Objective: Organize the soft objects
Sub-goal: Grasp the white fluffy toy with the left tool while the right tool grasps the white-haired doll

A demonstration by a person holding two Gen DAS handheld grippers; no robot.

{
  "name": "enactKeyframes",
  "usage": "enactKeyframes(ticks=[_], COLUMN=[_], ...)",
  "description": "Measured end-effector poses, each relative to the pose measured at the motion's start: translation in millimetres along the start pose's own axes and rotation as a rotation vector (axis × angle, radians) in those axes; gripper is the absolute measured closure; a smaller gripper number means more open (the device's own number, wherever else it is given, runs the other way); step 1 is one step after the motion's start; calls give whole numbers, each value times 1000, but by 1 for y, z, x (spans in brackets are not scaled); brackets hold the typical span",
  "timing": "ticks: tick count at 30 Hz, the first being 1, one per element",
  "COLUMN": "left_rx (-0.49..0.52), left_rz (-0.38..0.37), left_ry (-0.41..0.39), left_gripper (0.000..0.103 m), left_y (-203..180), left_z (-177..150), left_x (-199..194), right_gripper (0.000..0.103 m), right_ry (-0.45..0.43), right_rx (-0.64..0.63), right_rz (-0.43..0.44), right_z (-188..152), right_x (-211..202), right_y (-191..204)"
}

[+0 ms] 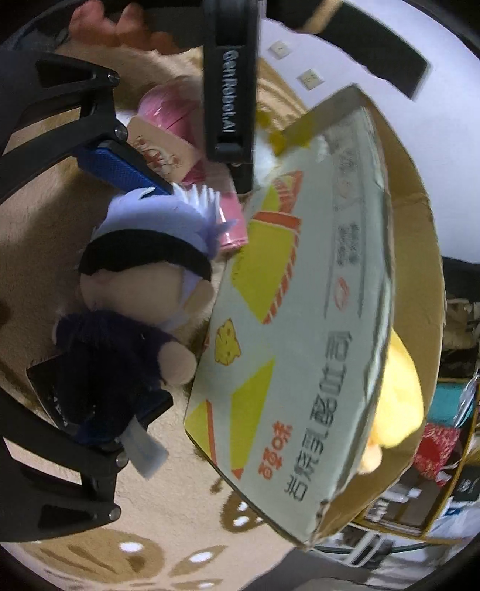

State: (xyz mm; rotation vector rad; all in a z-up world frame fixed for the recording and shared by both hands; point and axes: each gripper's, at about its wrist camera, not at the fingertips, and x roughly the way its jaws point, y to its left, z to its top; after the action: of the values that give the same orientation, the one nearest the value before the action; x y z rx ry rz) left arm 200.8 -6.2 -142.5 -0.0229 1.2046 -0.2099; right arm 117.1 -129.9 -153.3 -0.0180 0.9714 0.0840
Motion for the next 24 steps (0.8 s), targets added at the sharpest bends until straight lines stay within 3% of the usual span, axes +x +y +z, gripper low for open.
enactKeyframes(ticks=[2,4,7,17,24], left_rx=[3,13,6,50,4], left_rz=[-20,-54,-94,-50,-23], left_ry=[3,9,5,-51,-86], left_gripper=[37,56,77,82,82], left_y=[-7,-8,-15,-26,-8], left_z=[-11,-13,-15,-20,-22], left_x=[-6,-7,-12,-35,-44], right_gripper=[0,0,1,7,12], right_ry=[-7,-11,-19,-45,-74], right_rx=[25,53,51,56,59], right_rz=[10,27,21,4,25], right_z=[0,2,0,-9,-9], right_x=[-1,-2,-3,-11,-23], right_y=[-1,-6,-6,-11,-4])
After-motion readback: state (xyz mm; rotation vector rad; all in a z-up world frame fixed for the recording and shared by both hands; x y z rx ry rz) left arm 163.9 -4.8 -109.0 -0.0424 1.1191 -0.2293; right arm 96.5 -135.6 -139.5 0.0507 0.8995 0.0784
